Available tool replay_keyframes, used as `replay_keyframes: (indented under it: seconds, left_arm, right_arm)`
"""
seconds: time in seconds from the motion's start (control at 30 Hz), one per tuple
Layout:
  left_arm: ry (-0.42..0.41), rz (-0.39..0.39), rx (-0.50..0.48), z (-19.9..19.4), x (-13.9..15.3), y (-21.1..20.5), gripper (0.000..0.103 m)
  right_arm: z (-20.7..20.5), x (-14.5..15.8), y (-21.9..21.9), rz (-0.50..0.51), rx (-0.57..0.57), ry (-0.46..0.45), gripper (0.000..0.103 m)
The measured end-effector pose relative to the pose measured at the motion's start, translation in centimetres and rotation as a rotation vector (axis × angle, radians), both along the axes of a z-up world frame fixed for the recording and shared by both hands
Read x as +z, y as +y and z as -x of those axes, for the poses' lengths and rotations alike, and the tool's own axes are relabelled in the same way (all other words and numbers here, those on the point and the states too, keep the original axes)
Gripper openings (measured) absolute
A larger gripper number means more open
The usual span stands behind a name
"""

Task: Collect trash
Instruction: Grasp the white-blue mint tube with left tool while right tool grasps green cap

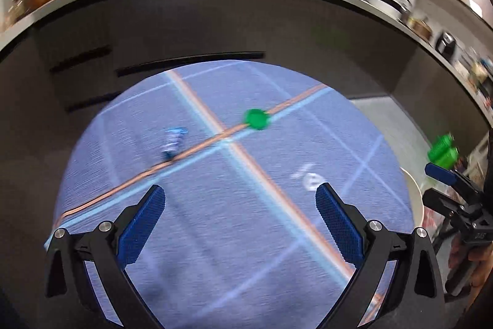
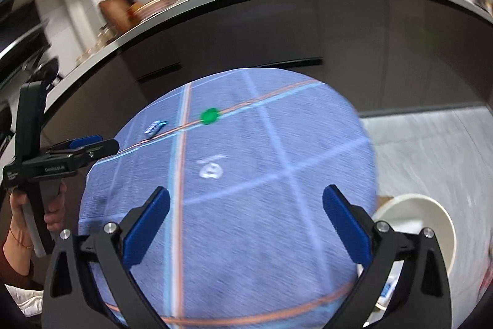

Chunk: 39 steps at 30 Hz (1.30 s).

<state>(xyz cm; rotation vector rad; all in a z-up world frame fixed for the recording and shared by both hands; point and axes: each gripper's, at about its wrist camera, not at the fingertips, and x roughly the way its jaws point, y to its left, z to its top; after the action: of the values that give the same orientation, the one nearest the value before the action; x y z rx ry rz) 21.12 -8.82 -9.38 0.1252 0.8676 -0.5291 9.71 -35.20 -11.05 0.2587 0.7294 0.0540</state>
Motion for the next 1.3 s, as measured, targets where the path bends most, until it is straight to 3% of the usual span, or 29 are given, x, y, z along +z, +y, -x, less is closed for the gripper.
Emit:
replay_keyframes:
  seconds: [0.27,0.47,0.7,0.9,1.3]
  left_arm:
    - [0.036,0.049,0.072,-4.2,-0.8,5.7,0.094]
    - [0.052,0.034,0.038,-7.3,-1.8,4.6,0.092]
    - [0.052,-0.052,-0.027,-10.1,-3.8,2.2,0.082]
    - [0.066,-0.087,-0.057,-11.9,-5.2,0.7,0.075]
    - [0.1,-0.12,-0.097,-13.4,-6.5,-0.4,0.06]
  right_arm:
    - [-7.2,0.8,6.9,0.05,0.104,0.028,0.092]
    - [-12.3,-0.7,9.0,0.094,0.139,0.069,0.076]
    - [-17.3,-3.3,8.5,0.106,0.122,0.13,0.056]
    - [-20.7,-4.9,8.2,0.131,0.128,0.15,0.053]
    - [-23.7,-6.4,9.2,0.205,0.149,0.166,0.051]
